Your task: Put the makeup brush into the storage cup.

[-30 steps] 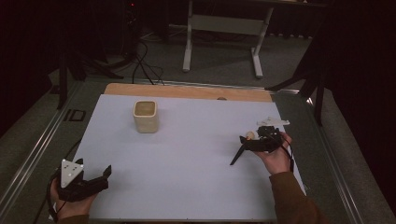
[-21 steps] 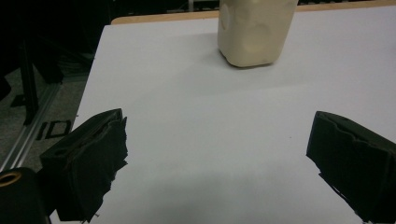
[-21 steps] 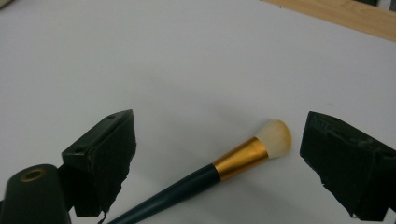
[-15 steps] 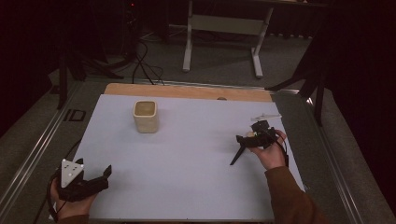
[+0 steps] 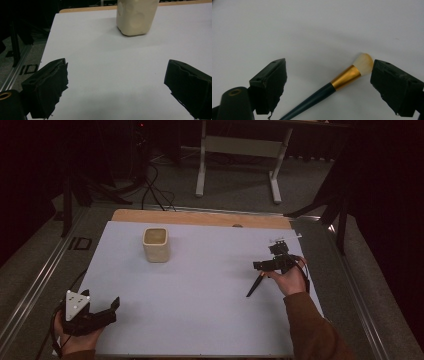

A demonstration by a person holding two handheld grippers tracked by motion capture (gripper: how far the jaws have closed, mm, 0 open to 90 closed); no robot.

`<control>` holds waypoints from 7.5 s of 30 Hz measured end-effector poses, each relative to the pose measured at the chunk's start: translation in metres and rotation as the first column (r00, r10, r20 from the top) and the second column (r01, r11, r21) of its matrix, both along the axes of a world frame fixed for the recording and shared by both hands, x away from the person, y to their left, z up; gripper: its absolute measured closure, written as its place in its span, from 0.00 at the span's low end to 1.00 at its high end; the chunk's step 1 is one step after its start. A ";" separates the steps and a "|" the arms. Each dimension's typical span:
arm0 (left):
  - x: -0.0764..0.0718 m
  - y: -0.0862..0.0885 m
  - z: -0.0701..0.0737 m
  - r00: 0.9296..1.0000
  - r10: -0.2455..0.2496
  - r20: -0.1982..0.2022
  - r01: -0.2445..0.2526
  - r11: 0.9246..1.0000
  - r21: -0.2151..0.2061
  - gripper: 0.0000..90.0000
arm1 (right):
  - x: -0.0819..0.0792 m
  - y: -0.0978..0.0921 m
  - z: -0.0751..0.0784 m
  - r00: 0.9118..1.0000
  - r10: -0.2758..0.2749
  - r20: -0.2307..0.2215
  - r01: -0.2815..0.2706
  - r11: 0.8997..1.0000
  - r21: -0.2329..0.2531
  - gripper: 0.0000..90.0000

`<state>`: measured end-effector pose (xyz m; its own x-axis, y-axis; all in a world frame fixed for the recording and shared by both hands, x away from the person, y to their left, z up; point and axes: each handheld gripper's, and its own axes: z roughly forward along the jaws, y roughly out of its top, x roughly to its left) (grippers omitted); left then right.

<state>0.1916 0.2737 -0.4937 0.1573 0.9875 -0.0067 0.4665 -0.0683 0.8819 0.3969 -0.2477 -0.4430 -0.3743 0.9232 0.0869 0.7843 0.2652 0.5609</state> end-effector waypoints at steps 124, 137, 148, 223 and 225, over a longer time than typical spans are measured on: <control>0.000 -0.003 0.000 0.999 -0.047 -0.002 0.047 0.999 -0.012 0.06 | -0.008 0.032 -0.015 0.877 0.379 -0.295 -0.445 0.872 -0.203 0.83; 0.000 -0.006 0.001 0.997 -0.083 0.001 0.083 0.996 -0.019 0.06 | -0.025 0.038 -0.002 0.840 0.484 -0.245 -0.533 0.820 -0.208 0.83; 0.001 -0.013 0.002 0.987 -0.163 0.008 0.163 0.986 -0.026 0.06 | -0.032 0.051 -0.001 0.789 0.577 -0.213 -0.613 0.763 -0.204 0.83; 0.026 -0.068 0.017 0.892 -0.449 0.048 0.450 0.892 -0.042 0.10 | -0.053 0.106 0.036 0.565 0.818 -0.111 -0.814 0.530 -0.238 0.83; 0.027 -0.070 0.018 0.886 -0.461 0.049 0.463 0.886 -0.038 0.11 | -0.053 0.106 0.036 0.557 0.824 -0.103 -0.818 0.523 -0.238 0.83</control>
